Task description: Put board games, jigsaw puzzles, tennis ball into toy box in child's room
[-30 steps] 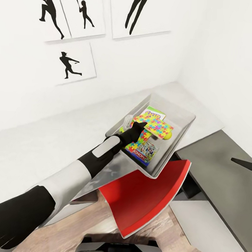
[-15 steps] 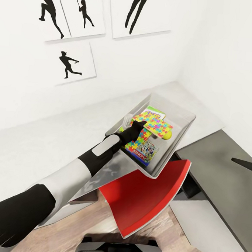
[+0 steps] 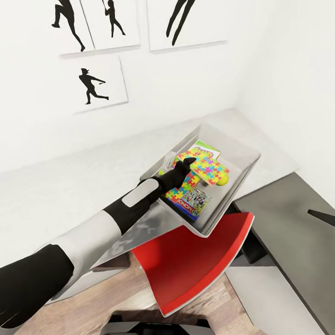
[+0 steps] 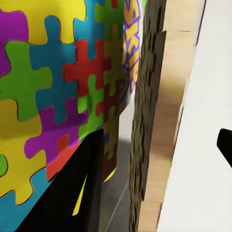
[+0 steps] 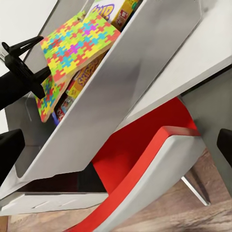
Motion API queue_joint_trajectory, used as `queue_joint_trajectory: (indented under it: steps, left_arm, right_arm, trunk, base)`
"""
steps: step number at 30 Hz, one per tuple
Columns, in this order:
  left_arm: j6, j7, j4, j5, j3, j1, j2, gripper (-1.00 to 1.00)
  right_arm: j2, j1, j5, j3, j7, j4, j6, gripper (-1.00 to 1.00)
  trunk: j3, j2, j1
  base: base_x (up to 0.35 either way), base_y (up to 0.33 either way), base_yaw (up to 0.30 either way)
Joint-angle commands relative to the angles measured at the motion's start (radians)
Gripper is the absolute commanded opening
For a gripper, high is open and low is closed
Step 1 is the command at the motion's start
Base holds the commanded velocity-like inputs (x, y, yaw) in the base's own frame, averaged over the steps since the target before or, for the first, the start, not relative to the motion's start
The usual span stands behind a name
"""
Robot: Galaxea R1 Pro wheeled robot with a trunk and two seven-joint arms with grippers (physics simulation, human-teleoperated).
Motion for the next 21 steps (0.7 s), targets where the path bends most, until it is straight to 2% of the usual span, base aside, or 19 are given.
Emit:
queue_joint_trajectory:
  steps: [1, 12, 18, 19, 21]
  left_arm:
    - [0.001, 0.008, 0.005, 0.01, -0.003, 0.0, 0.0, 1.0]
    - [0.002, 0.014, -0.008, 0.023, -0.001, 0.011, 0.0, 1.0]
    - [0.002, 0.017, -0.028, 0.109, -0.002, 0.017, 0.002, 1.0]
    - [0.002, 0.03, -0.044, 0.133, -0.003, 0.018, 0.004, 1.0]
    - [0.002, 0.075, -0.085, 0.154, -0.002, 0.02, 0.006, 1.0]
  right_arm:
    - [0.0, -0.001, 0.004, -0.001, 0.006, 0.0, 0.004, 1.0]
    - [-0.001, -0.001, 0.004, -0.001, 0.006, 0.0, 0.004, 1.0]
    - [-0.002, -0.001, 0.003, -0.001, 0.006, 0.0, 0.004, 1.0]
    - [-0.001, -0.001, 0.003, 0.0, 0.006, 0.0, 0.004, 1.0]
    - [-0.001, -0.001, 0.003, -0.001, 0.006, 0.0, 0.004, 1.0]
  trunk:
    - [-0.002, -0.001, 0.001]
    - [-0.002, -0.001, 0.001]
    - [-0.002, -0.001, 0.001]
    - [-0.002, -0.001, 0.001]
    - [-0.003, -0.001, 0.001]
  base:
    - [0.0, 0.0, 0.0]
    - [0.0, 0.0, 0.0]
    - [0.0, 0.0, 0.0]
    - [0.0, 0.0, 0.0]
    - [0.0, 0.0, 0.0]
